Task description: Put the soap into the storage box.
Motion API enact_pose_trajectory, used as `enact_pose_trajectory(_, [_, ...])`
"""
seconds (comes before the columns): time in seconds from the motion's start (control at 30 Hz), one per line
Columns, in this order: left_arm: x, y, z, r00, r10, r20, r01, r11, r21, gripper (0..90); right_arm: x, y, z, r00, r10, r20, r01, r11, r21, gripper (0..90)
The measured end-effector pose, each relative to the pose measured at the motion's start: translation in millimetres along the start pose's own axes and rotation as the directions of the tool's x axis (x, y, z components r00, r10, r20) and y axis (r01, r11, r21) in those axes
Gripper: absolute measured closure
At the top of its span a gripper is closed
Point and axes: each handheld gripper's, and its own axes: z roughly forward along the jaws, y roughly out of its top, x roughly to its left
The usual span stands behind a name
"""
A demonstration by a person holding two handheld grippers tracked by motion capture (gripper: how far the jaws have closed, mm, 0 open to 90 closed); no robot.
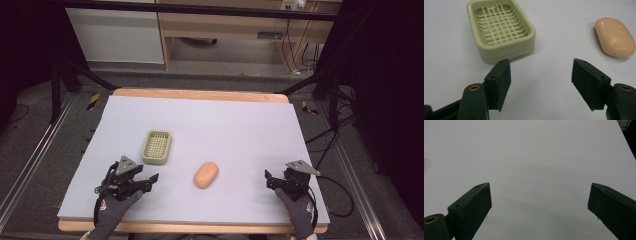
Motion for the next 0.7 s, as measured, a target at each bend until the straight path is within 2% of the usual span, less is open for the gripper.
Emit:
enact_pose_trajectory(0.3, [-12.0, 2.4, 4.8, 0.9994, 0.025, 0.024, -0.025, 0.9997, 0.003, 30.7, 0.3, 0.0, -0.1, 1.0, -0.003, 0.003, 0.003, 1.0, -0.003, 5.4])
enact_pose_trajectory(0.7, [-19.6, 7.2, 7.7, 0.9981, 0.048, 0.039, -0.048, 0.9989, 0.002, 29.5, 1.0, -0.2, 0.6, 1.0, 0.0, 0.005, 0.0, 1.0, 0.002, 5.3])
